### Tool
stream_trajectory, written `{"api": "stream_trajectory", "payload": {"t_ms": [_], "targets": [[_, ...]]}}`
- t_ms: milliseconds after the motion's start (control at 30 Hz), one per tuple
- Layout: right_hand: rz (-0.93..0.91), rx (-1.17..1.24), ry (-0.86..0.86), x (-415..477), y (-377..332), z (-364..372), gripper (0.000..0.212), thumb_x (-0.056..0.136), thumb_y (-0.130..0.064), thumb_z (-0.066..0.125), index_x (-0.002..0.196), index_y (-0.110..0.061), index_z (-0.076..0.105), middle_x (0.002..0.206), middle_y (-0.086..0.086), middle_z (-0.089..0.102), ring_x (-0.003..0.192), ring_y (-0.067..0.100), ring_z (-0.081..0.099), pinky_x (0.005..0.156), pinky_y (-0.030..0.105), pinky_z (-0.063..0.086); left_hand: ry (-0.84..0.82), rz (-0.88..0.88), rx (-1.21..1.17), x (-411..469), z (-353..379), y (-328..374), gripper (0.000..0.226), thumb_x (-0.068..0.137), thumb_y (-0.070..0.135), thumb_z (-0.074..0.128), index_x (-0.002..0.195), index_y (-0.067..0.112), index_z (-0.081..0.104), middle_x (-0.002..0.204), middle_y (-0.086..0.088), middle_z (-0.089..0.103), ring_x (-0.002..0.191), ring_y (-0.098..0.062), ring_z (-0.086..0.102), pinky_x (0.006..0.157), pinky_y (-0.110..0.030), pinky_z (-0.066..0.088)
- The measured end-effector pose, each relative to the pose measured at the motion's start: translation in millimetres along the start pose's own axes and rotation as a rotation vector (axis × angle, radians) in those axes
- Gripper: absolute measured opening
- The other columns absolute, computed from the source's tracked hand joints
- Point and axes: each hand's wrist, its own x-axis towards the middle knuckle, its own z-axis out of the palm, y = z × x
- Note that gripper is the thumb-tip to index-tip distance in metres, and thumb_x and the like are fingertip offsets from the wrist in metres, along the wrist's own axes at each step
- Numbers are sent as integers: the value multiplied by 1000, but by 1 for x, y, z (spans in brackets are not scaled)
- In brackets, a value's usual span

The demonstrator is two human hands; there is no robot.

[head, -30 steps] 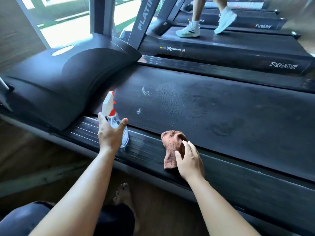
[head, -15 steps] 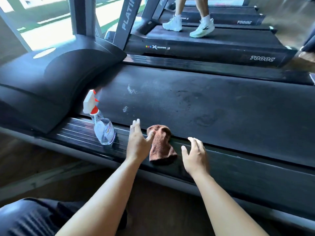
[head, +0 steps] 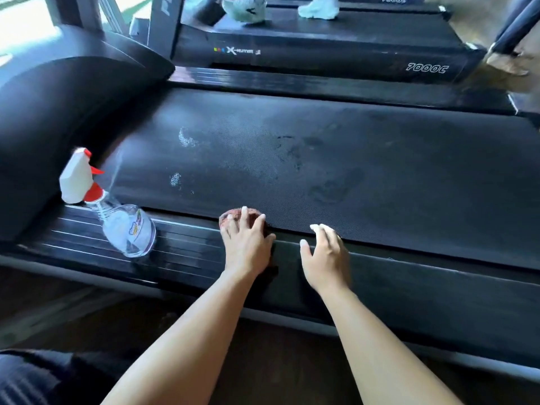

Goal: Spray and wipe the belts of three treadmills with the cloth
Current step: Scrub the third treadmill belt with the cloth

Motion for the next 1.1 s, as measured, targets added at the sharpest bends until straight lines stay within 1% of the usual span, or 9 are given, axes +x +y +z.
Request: {"api": "stream_trajectory", "payload": {"t_ms": [67,133,233,333,500,633,733,967,1100], "targets": [[-20,-8,9,9,0,7,41,92,-28,62,130,-12,60,137,10,56,130,29,49,110,43,38,-31,-18,13,-1,5,-3,49,99,51,47,146,43,34,167,0,5,150,-41,0,114,-65,13],[-39,-3,13,19,-3,14,40,92,-28,62,128,-11,61,136,11,57,129,31,50,109,45,39,6,-35,17,-2,7,-7,45,99,47,49,143,47,37,166,3,10,149,-41,2,114,-62,21],[-69,-4,16,35,-9,25,38,92,-28,60,127,-11,62,134,11,58,127,31,51,108,46,40,118,15,26,7,12,-19,41,97,34,54,137,40,52,160,-2,30,145,-40,19,115,-49,29],[-80,-6,4,51,-15,33,38,93,-29,60,128,-12,61,135,10,57,128,30,50,108,44,39,188,71,-4,19,15,-41,39,94,20,58,131,31,62,151,-6,46,139,-37,36,118,-41,25],[-99,-11,-26,77,-29,50,39,94,-29,59,129,-12,60,137,11,56,131,31,48,110,46,37,384,111,-127,29,-1,-75,44,85,7,70,125,26,68,140,-5,56,128,-35,50,108,-44,45],[-121,-26,-65,104,-44,68,40,95,-29,57,132,-13,58,144,12,51,137,33,41,115,46,29,510,123,-161,57,-23,-103,51,85,5,70,132,26,64,141,-5,54,130,-32,47,112,-38,37],[-128,-81,-106,124,-52,80,44,96,-34,55,137,-17,53,152,11,43,144,32,31,120,46,19,527,49,-158,90,-41,-122,60,85,4,68,140,24,56,143,-9,51,129,-35,44,113,-43,36],[-153,-247,-153,163,-37,96,55,98,-46,46,149,-25,39,162,10,24,150,31,16,122,48,6,437,-301,-118,172,-46,-175,68,81,19,63,145,21,41,152,-17,33,142,-37,28,122,-45,22],[-150,-291,-156,165,-23,107,58,98,-52,35,151,-29,35,163,9,21,150,32,14,122,51,6,316,-478,-117,206,-38,-185,67,95,24,51,156,14,24,164,-20,12,149,-41,13,123,-43,10]]}}
